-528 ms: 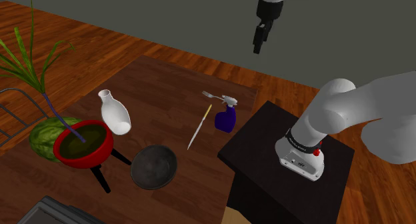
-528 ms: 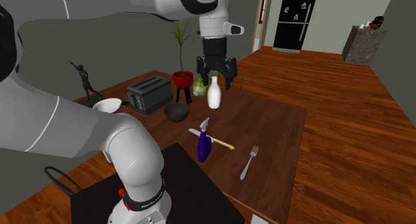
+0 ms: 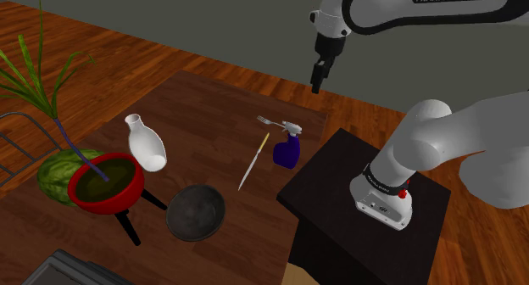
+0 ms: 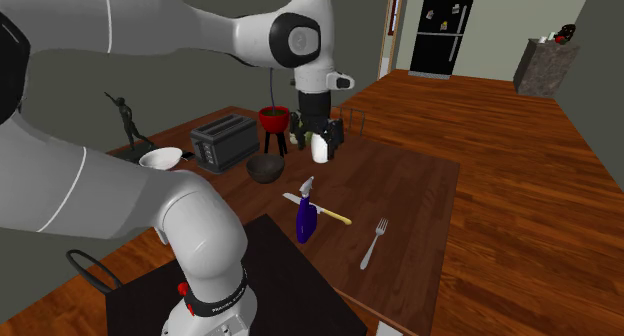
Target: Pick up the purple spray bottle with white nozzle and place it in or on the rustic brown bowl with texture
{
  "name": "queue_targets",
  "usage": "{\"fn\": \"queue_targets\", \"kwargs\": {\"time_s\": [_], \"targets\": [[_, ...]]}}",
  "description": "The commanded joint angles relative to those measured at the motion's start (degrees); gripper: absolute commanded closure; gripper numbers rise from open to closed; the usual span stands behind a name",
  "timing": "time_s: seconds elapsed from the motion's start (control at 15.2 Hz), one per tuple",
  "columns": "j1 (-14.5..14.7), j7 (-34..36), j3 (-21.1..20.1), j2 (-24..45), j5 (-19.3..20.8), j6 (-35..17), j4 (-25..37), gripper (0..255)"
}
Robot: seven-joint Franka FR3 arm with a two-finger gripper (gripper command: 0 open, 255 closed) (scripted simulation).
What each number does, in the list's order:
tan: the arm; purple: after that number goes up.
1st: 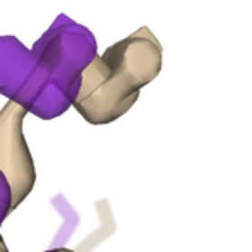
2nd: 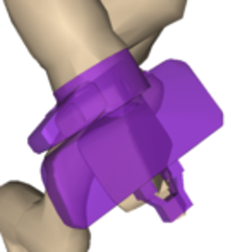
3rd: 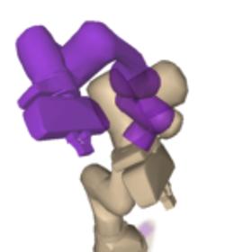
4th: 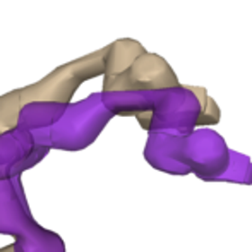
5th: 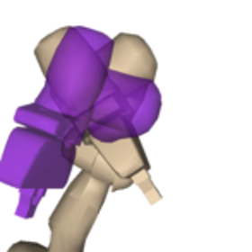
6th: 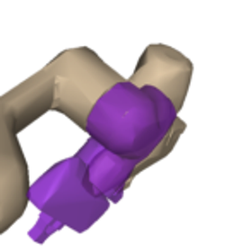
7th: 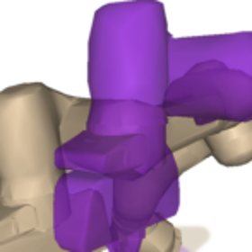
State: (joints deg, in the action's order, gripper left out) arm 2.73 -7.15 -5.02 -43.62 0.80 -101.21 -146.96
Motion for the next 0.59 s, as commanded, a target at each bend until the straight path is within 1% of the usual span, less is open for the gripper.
{"fn": "queue_targets", "kwargs": {"time_s": [0.0,0.26,0.53], "targets": [[0.6,0.8,-0.5,0.8,-1.4,-3.9,-2.8,0],[2.3,2.4,-1.8,3.0,-4.3,-12.0,-8.6,0],[4.2,3.7,-3.3,7.0,-7.5,-21.0,-13.2,0]]}}
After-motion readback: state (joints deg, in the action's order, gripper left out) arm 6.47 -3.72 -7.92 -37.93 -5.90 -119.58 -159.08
